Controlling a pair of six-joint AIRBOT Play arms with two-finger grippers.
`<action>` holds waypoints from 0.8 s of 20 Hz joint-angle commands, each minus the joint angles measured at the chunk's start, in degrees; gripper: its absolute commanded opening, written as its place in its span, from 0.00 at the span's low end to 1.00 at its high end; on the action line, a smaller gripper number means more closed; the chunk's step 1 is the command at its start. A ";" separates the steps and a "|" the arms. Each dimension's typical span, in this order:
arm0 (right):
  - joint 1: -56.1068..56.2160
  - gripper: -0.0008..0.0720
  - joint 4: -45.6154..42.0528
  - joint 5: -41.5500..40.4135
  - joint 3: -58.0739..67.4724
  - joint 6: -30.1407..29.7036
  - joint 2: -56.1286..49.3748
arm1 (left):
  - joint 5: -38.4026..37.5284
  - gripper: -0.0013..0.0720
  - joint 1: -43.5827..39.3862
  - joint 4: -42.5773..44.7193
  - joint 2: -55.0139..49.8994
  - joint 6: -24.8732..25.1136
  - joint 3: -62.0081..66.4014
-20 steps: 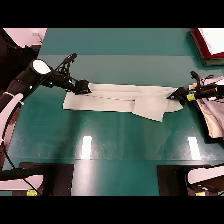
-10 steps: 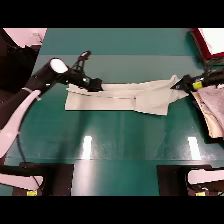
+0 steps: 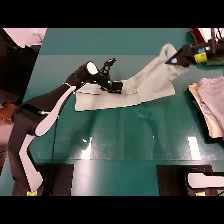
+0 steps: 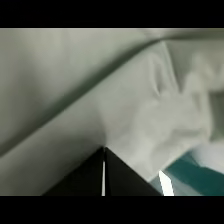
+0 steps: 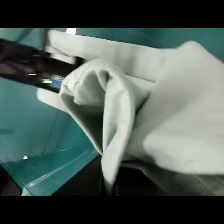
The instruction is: Fold the shirts.
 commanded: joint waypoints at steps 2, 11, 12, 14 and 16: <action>9.73 0.03 -0.26 -0.46 10.69 2.38 -3.93 | 0.68 0.05 -0.63 0.20 -3.15 -1.88 3.98; 17.29 0.03 -0.61 -6.27 8.72 -0.76 -8.46 | -9.68 0.05 8.48 10.49 4.63 -1.55 7.91; 18.16 0.03 -0.68 -7.58 8.20 -1.42 -8.59 | -10.88 0.05 10.60 11.74 6.49 -1.51 7.89; 20.50 0.03 -0.63 -9.57 7.91 -2.62 -9.90 | -13.51 0.05 15.52 12.22 10.91 -1.44 7.91; 23.02 0.03 -0.63 -11.15 7.96 -2.99 -12.46 | -15.15 0.05 19.78 12.37 15.63 -1.40 7.89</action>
